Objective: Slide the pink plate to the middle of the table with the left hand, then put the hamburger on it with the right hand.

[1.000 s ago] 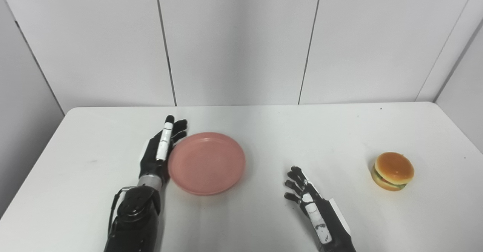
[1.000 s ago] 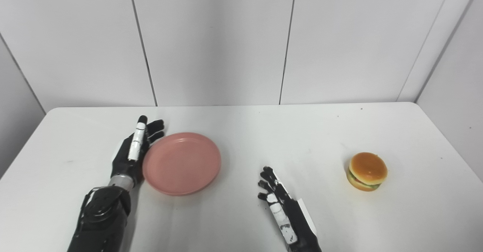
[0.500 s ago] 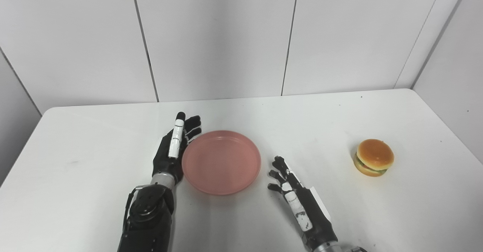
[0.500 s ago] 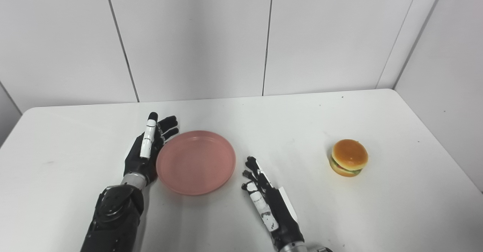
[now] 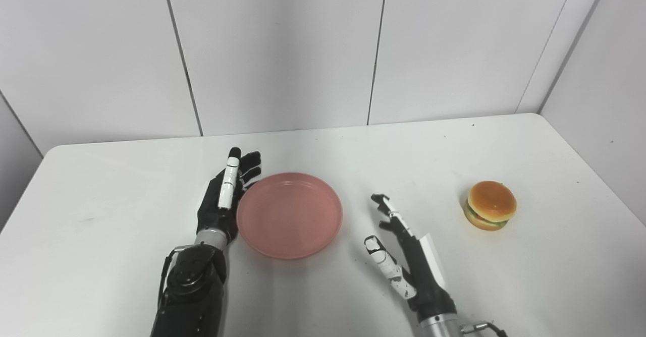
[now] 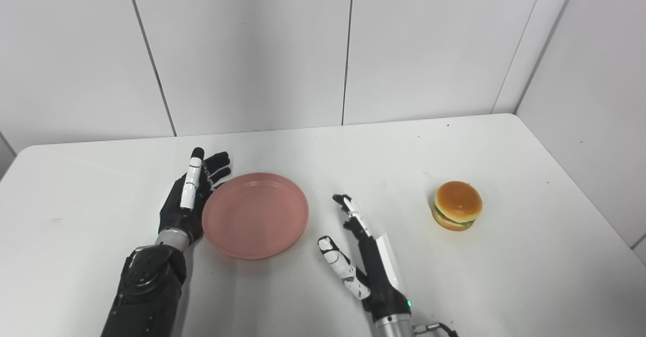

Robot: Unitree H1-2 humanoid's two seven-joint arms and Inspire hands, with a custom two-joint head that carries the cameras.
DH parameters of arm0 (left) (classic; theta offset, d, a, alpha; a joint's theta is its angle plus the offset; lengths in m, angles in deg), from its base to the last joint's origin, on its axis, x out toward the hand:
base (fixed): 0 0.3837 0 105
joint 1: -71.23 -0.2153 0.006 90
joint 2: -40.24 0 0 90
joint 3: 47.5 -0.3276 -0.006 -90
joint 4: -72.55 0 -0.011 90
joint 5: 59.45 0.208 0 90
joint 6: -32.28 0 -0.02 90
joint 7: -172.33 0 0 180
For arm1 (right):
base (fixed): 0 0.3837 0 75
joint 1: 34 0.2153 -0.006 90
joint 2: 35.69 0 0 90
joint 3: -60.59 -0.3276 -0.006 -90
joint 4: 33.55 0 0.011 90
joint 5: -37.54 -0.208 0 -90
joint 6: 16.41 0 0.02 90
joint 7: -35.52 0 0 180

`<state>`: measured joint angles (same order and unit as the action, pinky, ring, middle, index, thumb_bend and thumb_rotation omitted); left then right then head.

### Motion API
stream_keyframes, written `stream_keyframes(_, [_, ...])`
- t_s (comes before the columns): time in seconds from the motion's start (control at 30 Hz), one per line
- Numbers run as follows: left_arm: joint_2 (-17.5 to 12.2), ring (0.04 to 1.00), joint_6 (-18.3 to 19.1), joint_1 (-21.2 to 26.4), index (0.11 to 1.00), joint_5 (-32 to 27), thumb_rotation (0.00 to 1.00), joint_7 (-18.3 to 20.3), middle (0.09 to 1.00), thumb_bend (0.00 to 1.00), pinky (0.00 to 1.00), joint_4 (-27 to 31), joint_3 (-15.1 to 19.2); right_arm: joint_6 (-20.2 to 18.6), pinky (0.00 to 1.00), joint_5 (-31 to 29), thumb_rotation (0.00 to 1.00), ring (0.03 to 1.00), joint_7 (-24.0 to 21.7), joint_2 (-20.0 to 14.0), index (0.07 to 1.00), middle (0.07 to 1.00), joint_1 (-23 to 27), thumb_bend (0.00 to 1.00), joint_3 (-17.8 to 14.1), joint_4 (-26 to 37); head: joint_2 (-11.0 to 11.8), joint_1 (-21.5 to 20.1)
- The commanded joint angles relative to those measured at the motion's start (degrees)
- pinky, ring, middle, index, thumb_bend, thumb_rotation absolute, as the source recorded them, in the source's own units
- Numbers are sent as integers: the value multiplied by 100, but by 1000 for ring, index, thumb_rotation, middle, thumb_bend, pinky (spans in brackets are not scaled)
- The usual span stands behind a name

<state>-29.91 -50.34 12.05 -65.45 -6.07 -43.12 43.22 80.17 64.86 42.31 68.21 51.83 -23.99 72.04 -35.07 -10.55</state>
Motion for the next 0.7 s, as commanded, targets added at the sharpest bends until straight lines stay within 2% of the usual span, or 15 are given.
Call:
stream_keyframes(0.0, [30, 849, 8, 114, 677, -21, 899, 36, 821, 682, 762, -82, -2, 67, 775, 256, 1000, 851, 86, -75, 882, 898, 164, 767, -63, 415, 1, 1])
stream_keyframes(0.1, [21, 846, 33, 138, 679, -37, 896, 43, 820, 685, 759, -103, 14, 278, 760, 627, 993, 855, 192, -336, 886, 897, 313, 757, -194, 485, 17, -1])
stream_keyframes(0.17, [3, 844, 35, 149, 682, -45, 904, 70, 820, 680, 757, -126, 15, 347, 762, 894, 978, 859, 325, -504, 884, 886, 483, 788, -305, 466, 43, -26])
stream_keyframes(0.23, [0, 839, 4, 153, 683, -50, 902, 78, 818, 674, 756, -163, 21, 198, 744, 1248, 994, 848, 362, -649, 882, 878, 634, 810, -412, 583, 53, -40])
stream_keyframes(0.37, [5, 831, -31, 149, 685, -26, 909, 70, 817, 670, 734, -177, 11, -99, 750, 1788, 1000, 838, 323, -903, 872, 872, 883, 771, -643, 710, 57, -31])
stream_keyframes(0.53, [19, 841, -44, 161, 691, -51, 907, 92, 819, 666, 744, -216, 15, -575, 726, 2152, 1000, 840, 98, -1157, 843, 869, 1152, 802, -956, 667, 73, -10])
stream_keyframes(0.67, [36, 834, -48, 177, 679, -50, 903, 90, 812, 668, 750, -247, 26, -892, 730, 2498, 992, 866, -27, -1490, 834, 874, 1408, 769, -1173, 522, 68, -2])
